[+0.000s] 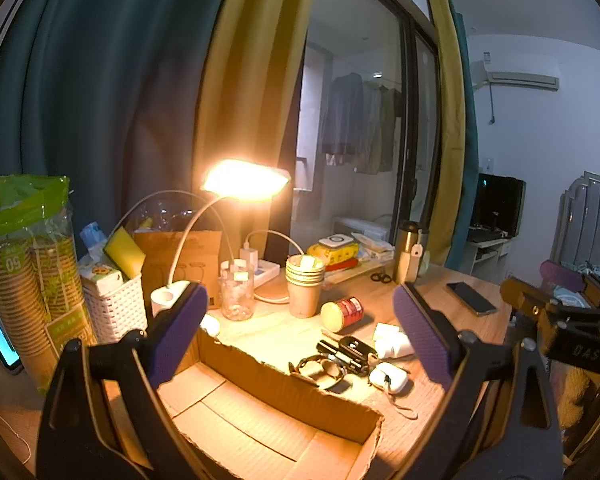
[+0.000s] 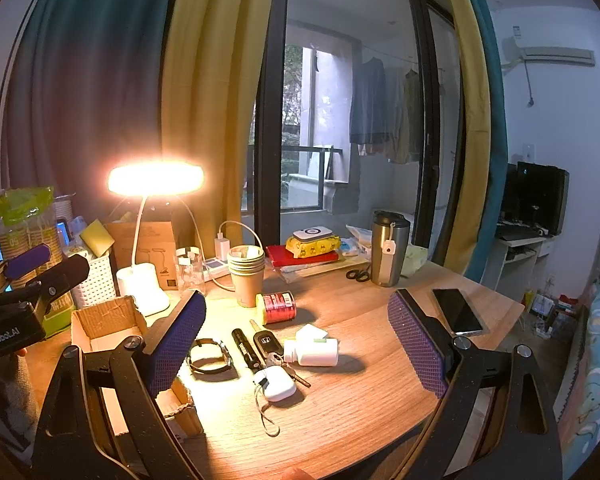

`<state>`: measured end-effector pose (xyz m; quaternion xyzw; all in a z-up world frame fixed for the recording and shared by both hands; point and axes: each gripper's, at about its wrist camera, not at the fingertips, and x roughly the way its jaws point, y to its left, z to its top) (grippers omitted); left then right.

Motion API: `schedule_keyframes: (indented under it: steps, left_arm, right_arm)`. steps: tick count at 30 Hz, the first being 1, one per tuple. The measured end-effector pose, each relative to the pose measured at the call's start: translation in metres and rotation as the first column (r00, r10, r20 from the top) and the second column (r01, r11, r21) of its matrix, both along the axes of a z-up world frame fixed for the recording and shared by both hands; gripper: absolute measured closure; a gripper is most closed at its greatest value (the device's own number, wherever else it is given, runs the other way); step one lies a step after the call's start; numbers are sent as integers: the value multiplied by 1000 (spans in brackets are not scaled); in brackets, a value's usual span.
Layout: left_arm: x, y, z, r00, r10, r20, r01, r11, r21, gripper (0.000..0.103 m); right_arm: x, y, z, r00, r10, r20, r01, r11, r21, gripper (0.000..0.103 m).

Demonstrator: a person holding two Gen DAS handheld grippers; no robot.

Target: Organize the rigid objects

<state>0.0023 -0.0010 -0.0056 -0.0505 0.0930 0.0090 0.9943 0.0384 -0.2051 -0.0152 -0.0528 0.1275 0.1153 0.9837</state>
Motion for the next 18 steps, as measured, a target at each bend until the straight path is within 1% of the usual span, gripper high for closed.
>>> schedule_keyframes:
  steps: [18]
  left_arm:
    - [0, 3, -1, 1000, 8, -1, -8, 1000, 0, 8]
  right_arm:
    - [1, -4, 1, 1000, 1, -2, -1, 1000, 2, 9]
